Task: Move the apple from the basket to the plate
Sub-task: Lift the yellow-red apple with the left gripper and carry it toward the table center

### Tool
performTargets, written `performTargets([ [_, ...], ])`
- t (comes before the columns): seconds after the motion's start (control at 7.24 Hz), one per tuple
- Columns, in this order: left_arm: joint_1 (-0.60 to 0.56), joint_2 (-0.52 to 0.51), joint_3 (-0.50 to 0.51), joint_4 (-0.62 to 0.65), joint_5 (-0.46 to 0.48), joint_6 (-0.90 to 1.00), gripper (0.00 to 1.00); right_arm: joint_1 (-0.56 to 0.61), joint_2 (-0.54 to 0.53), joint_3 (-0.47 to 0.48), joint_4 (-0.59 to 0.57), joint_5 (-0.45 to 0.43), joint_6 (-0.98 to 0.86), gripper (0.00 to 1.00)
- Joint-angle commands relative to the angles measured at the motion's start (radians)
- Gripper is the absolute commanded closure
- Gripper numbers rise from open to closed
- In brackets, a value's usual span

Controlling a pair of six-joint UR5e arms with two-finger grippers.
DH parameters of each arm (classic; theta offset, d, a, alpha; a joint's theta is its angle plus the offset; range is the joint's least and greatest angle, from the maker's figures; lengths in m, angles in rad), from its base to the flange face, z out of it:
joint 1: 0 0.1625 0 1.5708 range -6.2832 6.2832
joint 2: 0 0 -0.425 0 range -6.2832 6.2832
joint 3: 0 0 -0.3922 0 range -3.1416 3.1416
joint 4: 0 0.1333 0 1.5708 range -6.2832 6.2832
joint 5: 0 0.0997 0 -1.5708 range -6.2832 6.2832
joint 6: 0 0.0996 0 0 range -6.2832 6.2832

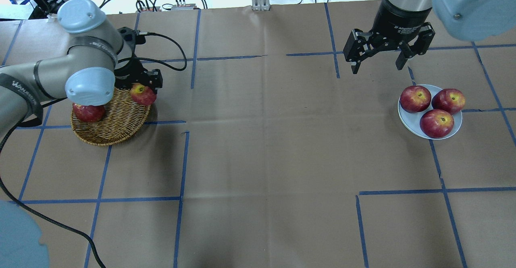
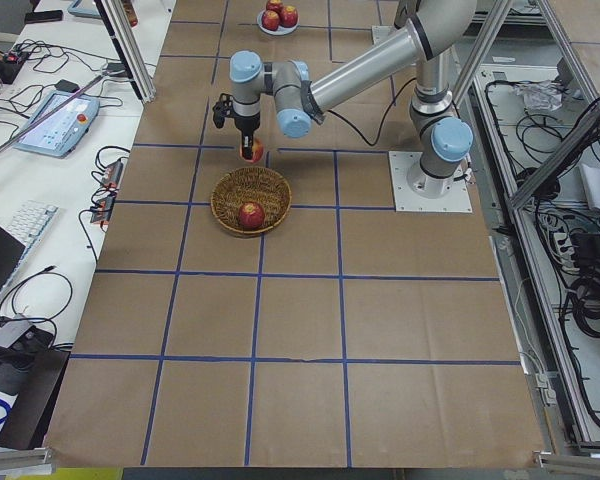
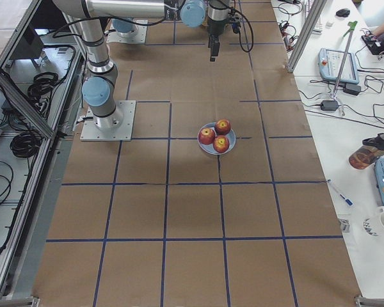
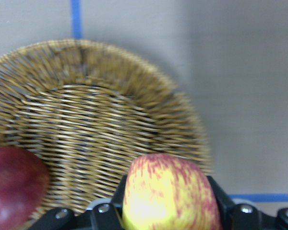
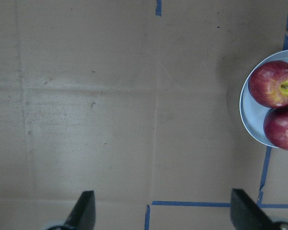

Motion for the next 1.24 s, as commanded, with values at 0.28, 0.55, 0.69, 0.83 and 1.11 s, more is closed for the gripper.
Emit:
performTargets([
  [0.28,-0.379,-0.176,0.155,0.014,0.024,-0.445,0.48,0.0,0.0,0.0,0.0,-0.001,0.0,0.0],
  [0.55,-0.453,-0.273,0.252,0.005,0.041,-0.499,0.48,0.0,0.0,0.0,0.0,-0.001,0.0,0.0],
  [0.69,-0.464,-0.292,0.26,0.007,0.037,-0.519,0.48,0.0,0.0,0.0,0.0,-0.001,0.0,0.0],
  [0.83,-0.467,-0.298,0.259,0.007,0.037,-0.534,0.48,0.0,0.0,0.0,0.0,-0.001,0.0,0.0],
  [1.11,-0.472,-0.3,0.236,0.008,0.03,-0.537,0.48,0.0,0.0,0.0,0.0,-0.001,0.0,0.0],
])
